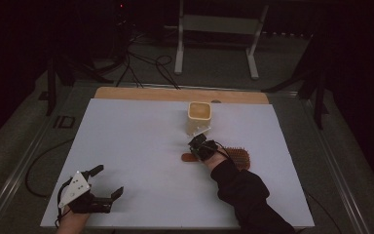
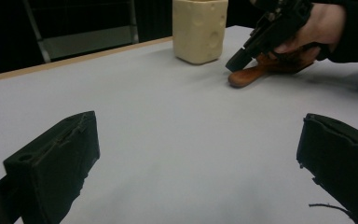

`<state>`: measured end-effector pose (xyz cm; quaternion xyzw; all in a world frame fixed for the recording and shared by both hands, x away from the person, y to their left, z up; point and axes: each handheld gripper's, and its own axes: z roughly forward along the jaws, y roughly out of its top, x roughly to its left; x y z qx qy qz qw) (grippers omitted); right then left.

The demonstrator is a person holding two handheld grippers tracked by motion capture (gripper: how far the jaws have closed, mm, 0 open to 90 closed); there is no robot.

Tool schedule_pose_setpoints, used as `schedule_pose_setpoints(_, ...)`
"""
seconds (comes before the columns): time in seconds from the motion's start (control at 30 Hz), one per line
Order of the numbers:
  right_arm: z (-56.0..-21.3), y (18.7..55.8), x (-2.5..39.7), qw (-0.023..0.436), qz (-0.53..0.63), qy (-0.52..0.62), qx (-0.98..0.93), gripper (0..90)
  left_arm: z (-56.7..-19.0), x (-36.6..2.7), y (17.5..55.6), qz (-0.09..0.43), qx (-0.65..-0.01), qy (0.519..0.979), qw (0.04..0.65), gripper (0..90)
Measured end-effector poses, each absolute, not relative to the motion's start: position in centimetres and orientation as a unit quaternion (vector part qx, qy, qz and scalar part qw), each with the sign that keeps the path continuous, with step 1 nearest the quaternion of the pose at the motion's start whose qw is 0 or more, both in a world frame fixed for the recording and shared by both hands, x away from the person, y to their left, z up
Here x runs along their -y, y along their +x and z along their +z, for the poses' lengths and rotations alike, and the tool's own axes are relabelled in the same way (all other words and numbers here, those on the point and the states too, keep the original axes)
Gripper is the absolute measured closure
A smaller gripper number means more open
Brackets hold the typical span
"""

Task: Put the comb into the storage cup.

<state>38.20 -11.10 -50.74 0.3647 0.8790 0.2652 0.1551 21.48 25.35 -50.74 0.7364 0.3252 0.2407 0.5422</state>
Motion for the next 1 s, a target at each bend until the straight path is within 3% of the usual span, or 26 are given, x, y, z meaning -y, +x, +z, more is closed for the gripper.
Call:
schedule_pose_setpoints(0.57, -50.9, 34.8, 12.4, 0.134, 0.264, 0.335, -0.894, 90.0, -50.7, -25.3, 21.5, 0.241, -0.326, 0.736, 0.542, 0.0)
schedule_pose_setpoints(1.0, -50.6, 31.9, 15.6, 0.137, 0.268, 0.331, -0.894, 90.0, -50.8, -25.3, 21.5, 0.239, -0.328, 0.737, 0.541, 0.0)
